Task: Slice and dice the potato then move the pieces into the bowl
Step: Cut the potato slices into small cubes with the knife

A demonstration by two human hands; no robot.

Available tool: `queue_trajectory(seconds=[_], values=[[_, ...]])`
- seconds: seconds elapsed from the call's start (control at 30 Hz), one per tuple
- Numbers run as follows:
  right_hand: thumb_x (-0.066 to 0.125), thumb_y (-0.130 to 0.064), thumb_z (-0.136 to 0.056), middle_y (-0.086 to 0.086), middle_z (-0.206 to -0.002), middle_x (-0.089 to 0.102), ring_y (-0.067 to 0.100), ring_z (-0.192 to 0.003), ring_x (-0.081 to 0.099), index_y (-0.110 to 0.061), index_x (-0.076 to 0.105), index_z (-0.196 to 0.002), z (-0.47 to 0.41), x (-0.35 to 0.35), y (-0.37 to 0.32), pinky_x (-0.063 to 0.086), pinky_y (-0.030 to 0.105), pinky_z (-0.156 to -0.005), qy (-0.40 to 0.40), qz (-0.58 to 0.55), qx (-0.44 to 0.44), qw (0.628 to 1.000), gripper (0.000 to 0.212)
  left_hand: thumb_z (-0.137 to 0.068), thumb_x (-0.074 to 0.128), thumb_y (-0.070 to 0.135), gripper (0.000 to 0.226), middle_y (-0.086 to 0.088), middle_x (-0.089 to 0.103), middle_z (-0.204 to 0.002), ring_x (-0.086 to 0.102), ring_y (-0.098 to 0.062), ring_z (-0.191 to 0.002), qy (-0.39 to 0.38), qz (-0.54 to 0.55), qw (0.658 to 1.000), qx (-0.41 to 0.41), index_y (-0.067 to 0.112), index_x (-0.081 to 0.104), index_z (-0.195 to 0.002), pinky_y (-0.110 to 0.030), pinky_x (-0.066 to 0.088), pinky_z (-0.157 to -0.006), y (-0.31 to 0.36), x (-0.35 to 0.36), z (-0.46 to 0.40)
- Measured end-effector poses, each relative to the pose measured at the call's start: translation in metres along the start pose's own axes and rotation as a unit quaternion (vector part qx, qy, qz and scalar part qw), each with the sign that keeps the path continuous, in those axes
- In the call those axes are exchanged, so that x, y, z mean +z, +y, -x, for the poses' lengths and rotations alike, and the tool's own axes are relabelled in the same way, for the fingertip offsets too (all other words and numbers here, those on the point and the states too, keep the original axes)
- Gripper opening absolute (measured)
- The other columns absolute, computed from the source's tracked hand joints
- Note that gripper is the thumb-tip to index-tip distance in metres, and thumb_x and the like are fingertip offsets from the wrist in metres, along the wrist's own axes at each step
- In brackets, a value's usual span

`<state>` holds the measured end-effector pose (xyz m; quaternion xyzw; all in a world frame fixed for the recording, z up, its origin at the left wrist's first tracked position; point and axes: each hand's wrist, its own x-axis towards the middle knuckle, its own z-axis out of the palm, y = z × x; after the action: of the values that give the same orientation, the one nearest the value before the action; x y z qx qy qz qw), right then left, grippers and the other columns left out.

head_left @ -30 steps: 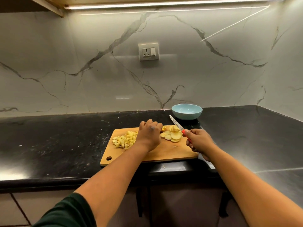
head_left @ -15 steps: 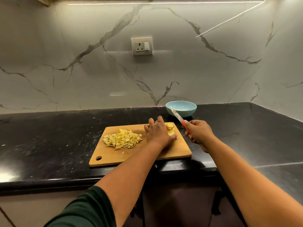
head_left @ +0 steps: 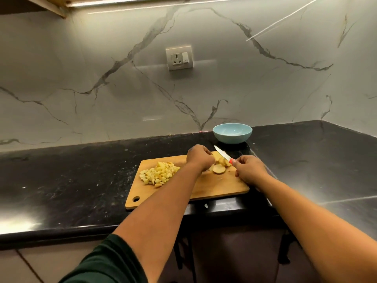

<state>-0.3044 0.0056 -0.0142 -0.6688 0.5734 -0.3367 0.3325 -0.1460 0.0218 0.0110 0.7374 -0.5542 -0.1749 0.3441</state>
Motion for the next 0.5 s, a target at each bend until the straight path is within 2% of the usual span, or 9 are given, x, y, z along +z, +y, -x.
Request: queue_trajectory(seconds=[0.1, 0.17, 0.3, 0.37, 0.4, 0.5], values=[[0.055, -0.04, -0.096, 0.004, -0.076, 0.07, 0.011, -0.062, 0.057, -0.017, 0.065, -0.091, 0.002, -0.001, 0.0, 0.043, 0.025, -0.058, 0.004, 0.013, -0.005, 1.0, 0.026, -0.087, 0.059, -0.001, 0.031, -0.005, 0.062, -0.112, 0.059, -0.018, -0.097, 0.003, 0.032, 0.999, -0.011, 0.016, 0.068, -0.112, -0.033, 0.057, -0.084, -0.01, -0.013, 0.005], [0.054, -0.039, -0.097, 0.004, -0.076, 0.069, 0.01, -0.063, 0.057, -0.017, 0.064, -0.093, 0.004, 0.0, 0.0, 0.042, 0.025, -0.058, 0.01, 0.021, -0.008, 1.0, 0.024, -0.089, 0.053, -0.002, 0.031, -0.002, 0.06, -0.112, 0.057, -0.019, -0.1, 0.006, 0.051, 0.998, -0.021, 0.019, 0.068, -0.107, -0.032, 0.055, -0.083, -0.021, -0.016, 0.01], [0.053, -0.041, -0.097, 0.001, -0.073, 0.068, 0.008, -0.063, 0.059, -0.02, 0.063, -0.101, 0.007, 0.001, 0.0, 0.044, 0.025, -0.06, 0.037, 0.026, -0.03, 0.999, 0.023, -0.092, 0.045, 0.001, 0.028, 0.002, 0.062, -0.085, 0.055, -0.014, -0.081, 0.034, 0.108, 0.993, -0.029, 0.014, 0.067, -0.08, -0.026, 0.046, -0.064, -0.04, -0.018, 0.025], [0.053, -0.041, -0.097, 0.001, -0.073, 0.069, 0.009, -0.064, 0.06, -0.02, 0.063, -0.104, 0.01, 0.002, -0.001, 0.047, 0.028, -0.065, 0.044, 0.02, -0.042, 0.998, 0.025, -0.089, 0.046, 0.002, 0.028, -0.009, 0.063, -0.076, 0.055, -0.018, -0.072, 0.049, 0.087, 0.995, -0.011, 0.012, 0.059, -0.066, -0.03, 0.044, -0.061, -0.047, -0.018, 0.031], [0.053, -0.041, -0.097, 0.001, -0.073, 0.069, 0.009, -0.065, 0.06, -0.019, 0.063, -0.106, 0.012, 0.003, -0.003, 0.049, 0.029, -0.066, 0.044, 0.016, -0.05, 0.998, 0.025, -0.087, 0.046, 0.003, 0.026, -0.017, 0.065, -0.078, 0.057, -0.024, -0.072, 0.053, 0.072, 0.996, 0.001, 0.01, 0.057, -0.064, -0.036, 0.046, -0.063, -0.05, -0.017, 0.033], [0.054, -0.041, -0.097, 0.002, -0.075, 0.069, 0.009, -0.065, 0.06, -0.02, 0.063, -0.107, 0.022, 0.008, -0.012, 0.047, 0.029, -0.064, 0.023, 0.004, -0.064, 0.998, 0.025, -0.088, 0.044, 0.008, 0.024, -0.019, 0.068, -0.086, 0.061, -0.033, -0.083, 0.045, 0.025, 0.998, 0.033, 0.004, 0.061, -0.072, -0.046, 0.049, -0.071, -0.054, -0.018, 0.038]])
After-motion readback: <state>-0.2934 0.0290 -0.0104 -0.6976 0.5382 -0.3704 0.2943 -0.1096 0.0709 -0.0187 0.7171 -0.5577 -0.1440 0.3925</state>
